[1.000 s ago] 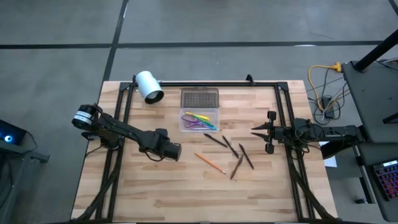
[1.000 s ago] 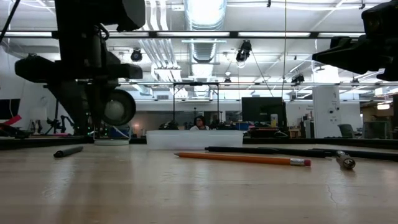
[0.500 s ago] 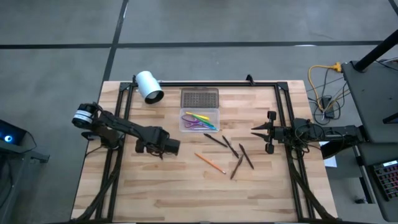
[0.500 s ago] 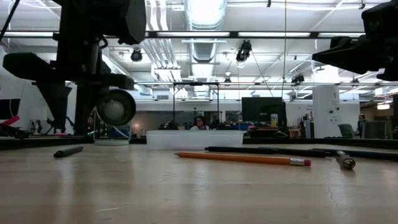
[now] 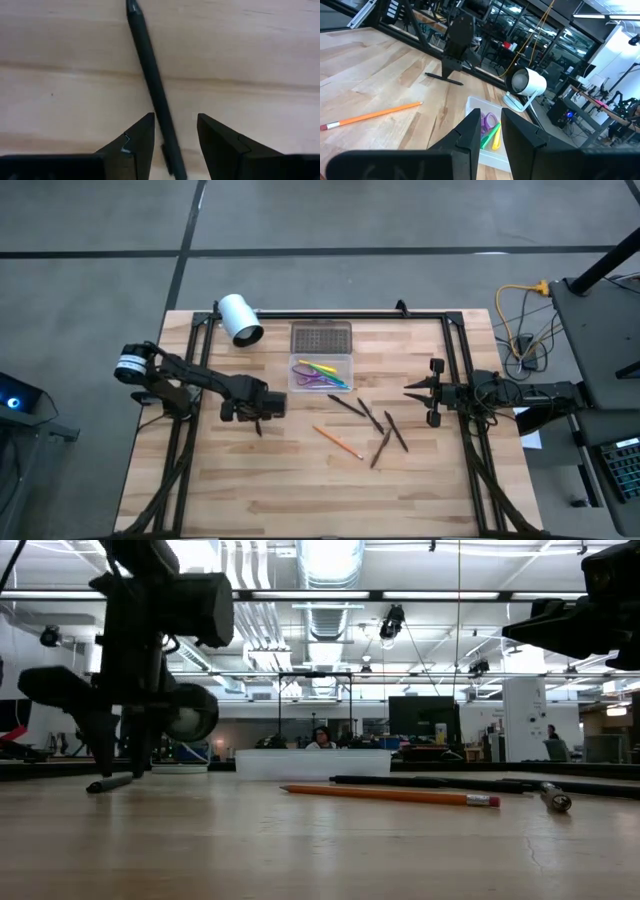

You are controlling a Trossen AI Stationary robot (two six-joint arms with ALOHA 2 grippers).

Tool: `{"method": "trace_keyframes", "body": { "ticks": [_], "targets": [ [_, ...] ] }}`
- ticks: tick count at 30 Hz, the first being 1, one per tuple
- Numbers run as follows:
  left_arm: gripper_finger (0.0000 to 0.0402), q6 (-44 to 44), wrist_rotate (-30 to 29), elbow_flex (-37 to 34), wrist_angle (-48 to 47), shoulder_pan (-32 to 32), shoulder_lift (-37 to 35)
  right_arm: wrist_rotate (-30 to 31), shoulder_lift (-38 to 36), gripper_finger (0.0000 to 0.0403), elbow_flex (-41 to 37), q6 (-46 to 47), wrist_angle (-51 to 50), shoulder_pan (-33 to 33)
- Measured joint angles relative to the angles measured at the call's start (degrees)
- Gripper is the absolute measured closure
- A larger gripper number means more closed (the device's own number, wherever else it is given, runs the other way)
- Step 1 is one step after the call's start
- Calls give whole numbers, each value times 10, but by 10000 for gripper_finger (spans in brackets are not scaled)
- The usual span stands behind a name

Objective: Pick & place school supplies into a supply box
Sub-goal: Put the black pen into the supply box

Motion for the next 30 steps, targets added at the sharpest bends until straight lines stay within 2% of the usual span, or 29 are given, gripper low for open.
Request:
{"method": "trace_keyframes", "body": {
  "ticks": [7,12,15,22,30],
  "targets": [
    [269,-23,1,-61,66,2,-3,0,0,335,0,0,0,0],
    [277,-24,1,-71,75,2,-2,0,0,335,0,0,0,0],
    [299,-7,1,-70,74,2,-2,0,0,335,0,0,0,0],
    [386,26,2,-67,65,2,-1,0,0,335,0,0,0,0],
    [388,73,-4,-41,47,-1,-10,0,0,335,0,0,0,0]
  ]
}}
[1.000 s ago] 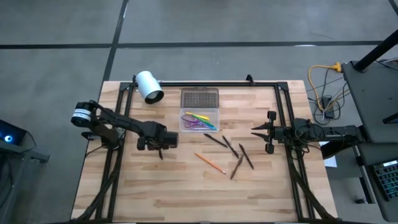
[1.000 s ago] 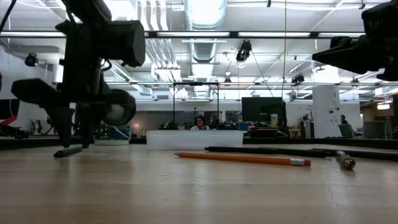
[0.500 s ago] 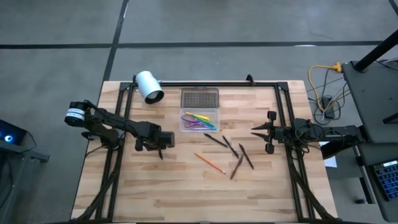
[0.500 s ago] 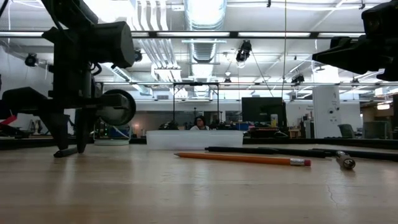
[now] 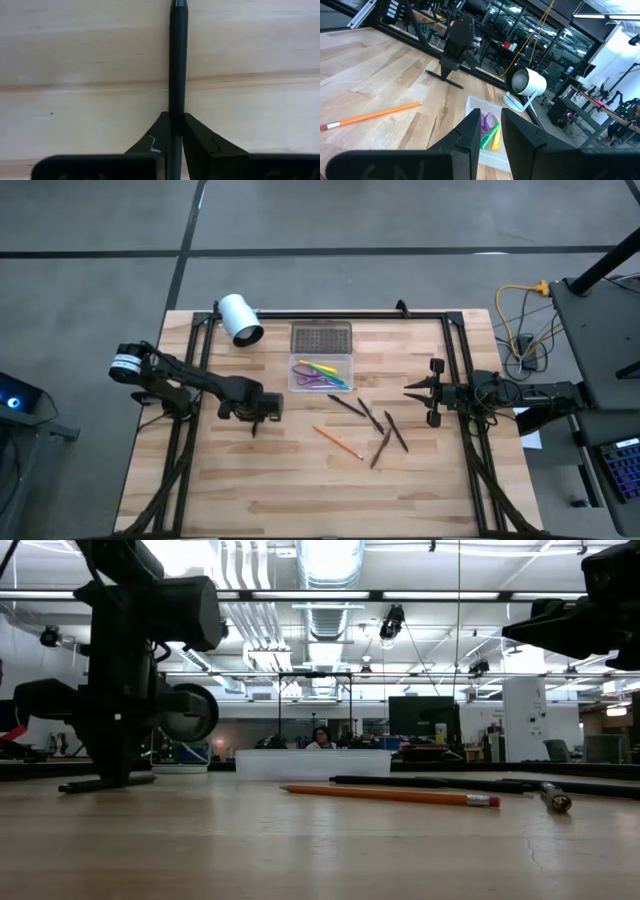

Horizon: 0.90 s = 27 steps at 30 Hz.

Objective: Pick & place school supplies into a supply box
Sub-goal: Put the black pen into the supply box

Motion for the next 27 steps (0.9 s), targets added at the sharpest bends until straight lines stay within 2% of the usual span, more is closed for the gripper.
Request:
{"method": "trace_keyframes", "body": {
  "ticks": [5,11,16,27],
  "targets": [
    [389,61,-49,58,-41,-1,0,0,0,335,0,0,0,0],
    [389,172,-146,136,-93,-1,15,0,0,335,0,0,0,0],
    [390,262,-198,195,-123,-1,48,0,0,335,0,0,0,0],
    [390,489,-372,293,-127,-1,135,0,0,335,0,0,0,0]
  ]
}}
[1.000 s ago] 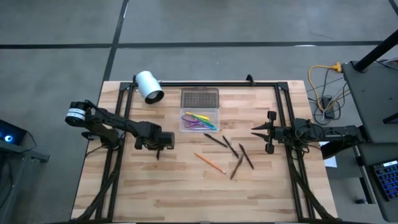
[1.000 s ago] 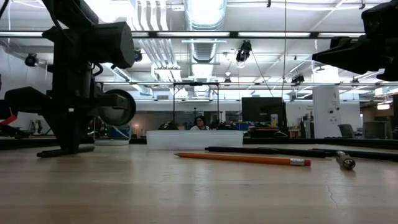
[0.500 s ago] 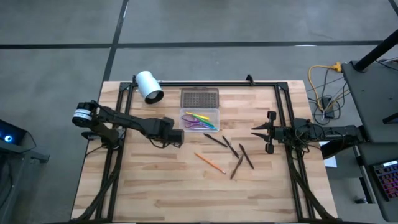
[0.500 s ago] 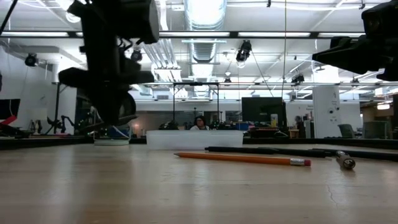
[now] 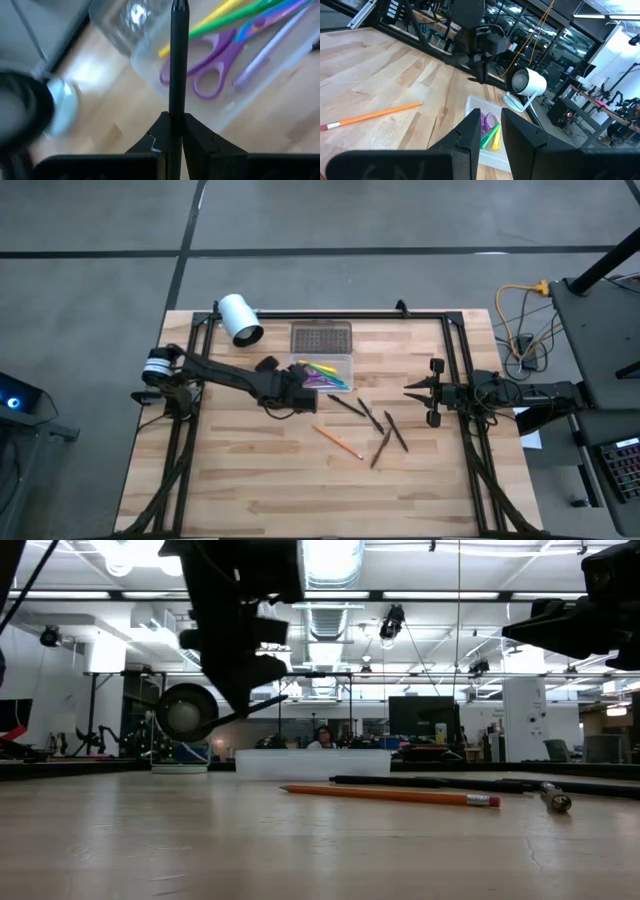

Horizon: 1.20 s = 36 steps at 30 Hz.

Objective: Pick & place school supplies into a supply box
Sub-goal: Put the black pen into the supply box

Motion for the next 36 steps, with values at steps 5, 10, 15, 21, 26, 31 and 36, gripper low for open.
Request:
{"method": "trace_keyframes", "body": {
  "ticks": [5,10,15,21,26,31,36],
  "targets": [
    [390,115,-42,39,1,0,44,0,0,335,0,0,0,0],
    [390,196,-92,71,9,0,66,0,0,335,0,0,0,0],
    [390,257,-127,89,11,0,87,0,0,335,0,0,0,0],
    [391,356,-148,95,56,-3,97,0,0,335,0,0,0,0],
    [391,439,-158,91,99,-7,97,0,0,335,0,0,0,0],
    [391,490,-168,91,123,-7,97,0,0,335,0,0,0,0],
    [391,549,-168,78,187,-6,97,0,0,335,0,0,0,0]
  ]
}}
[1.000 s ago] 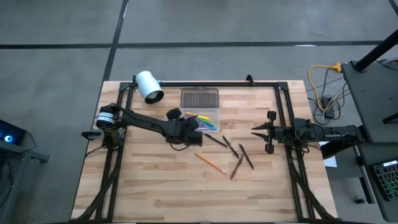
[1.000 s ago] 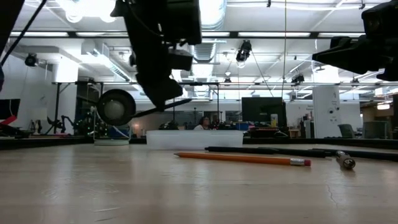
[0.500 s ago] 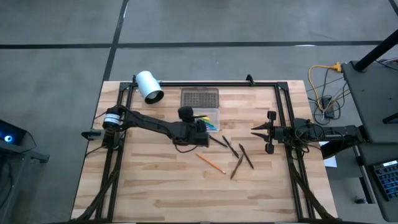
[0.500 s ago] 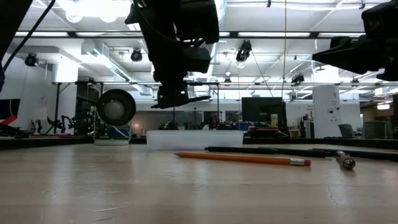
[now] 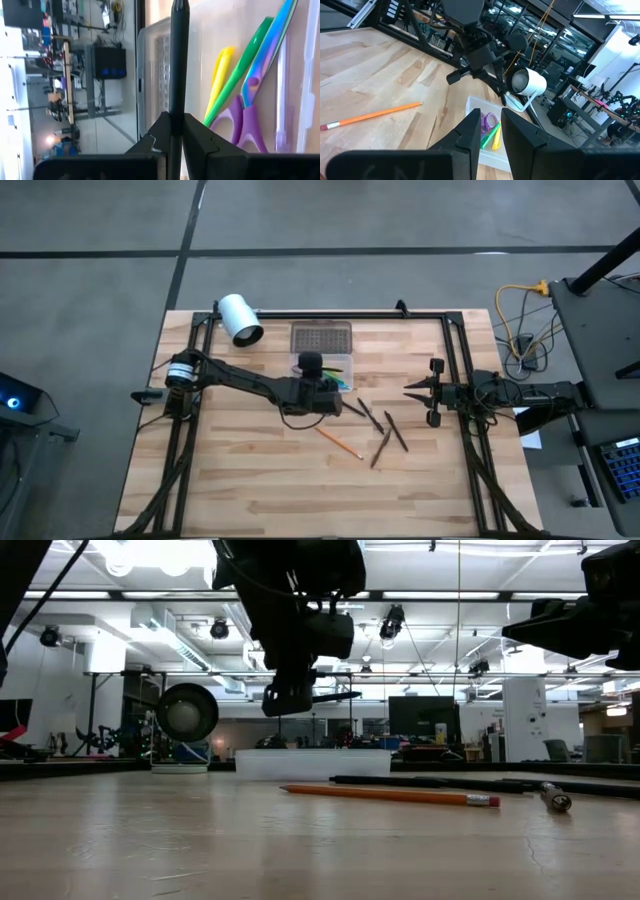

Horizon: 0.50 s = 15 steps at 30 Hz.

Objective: Pick & place school supplies into a supply box
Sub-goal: Put the black pen into the supply box

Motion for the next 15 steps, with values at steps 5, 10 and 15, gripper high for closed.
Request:
{"method": "trace_keyframes", "body": {
  "ticks": [5,10,15],
  "targets": [
    [391,49,0,-12,40,0,0,0,0,335,0,0,0,0],
    [391,50,0,-12,40,4,0,0,0,335,0,0,0,0],
    [391,50,0,-12,40,9,0,0,0,335,0,0,0,0]
  ]
}}
